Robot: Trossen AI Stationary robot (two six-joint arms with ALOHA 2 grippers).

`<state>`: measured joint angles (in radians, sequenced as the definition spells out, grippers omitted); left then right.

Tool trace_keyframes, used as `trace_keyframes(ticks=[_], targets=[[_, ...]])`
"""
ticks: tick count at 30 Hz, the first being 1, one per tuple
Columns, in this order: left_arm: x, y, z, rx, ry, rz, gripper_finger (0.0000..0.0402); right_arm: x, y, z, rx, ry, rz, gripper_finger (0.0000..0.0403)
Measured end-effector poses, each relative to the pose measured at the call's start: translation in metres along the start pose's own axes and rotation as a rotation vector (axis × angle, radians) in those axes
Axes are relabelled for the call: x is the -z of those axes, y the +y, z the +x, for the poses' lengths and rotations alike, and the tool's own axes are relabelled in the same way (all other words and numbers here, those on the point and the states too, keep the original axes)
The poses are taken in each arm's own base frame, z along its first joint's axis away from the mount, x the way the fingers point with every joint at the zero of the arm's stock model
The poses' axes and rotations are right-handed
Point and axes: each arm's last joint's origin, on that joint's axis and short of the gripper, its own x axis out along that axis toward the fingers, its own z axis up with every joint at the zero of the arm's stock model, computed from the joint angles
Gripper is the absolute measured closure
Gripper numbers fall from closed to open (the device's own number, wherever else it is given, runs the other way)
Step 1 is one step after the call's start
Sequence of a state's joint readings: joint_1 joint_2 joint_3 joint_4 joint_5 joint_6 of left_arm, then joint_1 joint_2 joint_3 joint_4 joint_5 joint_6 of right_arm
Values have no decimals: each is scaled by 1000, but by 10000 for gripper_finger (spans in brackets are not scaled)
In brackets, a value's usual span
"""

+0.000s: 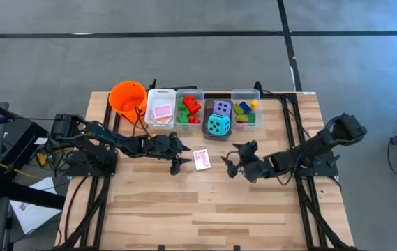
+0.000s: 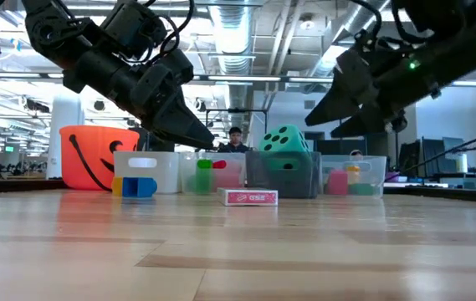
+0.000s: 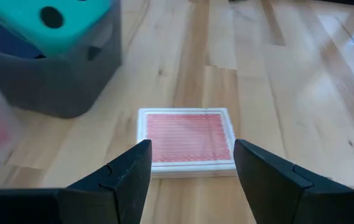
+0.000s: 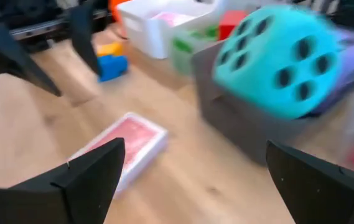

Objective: Pick & Place Toys
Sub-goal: Put the red playing card box into the white bin

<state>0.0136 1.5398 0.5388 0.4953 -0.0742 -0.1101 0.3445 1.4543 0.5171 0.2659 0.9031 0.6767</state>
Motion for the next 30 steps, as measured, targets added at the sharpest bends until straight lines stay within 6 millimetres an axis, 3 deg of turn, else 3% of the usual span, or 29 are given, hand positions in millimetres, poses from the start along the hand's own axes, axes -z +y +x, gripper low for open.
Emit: trace_keyframes(ticks=[9,13,20,26,30], targets=[[2,-8,-1,24,9,166,185,44,25,29,-64,-46,71,24],[1,-2,0,-20,8,197,224,53,34,44,-41,-32,41,24],[0,11,0,-68,8,171,383,46,59,58,-53,-53,-46,23],[2,22,4,-102,18,147,400,33,74,61,-66,-70,-69,23],[14,25,17,-109,47,144,401,33,75,61,-62,-66,-79,23]])
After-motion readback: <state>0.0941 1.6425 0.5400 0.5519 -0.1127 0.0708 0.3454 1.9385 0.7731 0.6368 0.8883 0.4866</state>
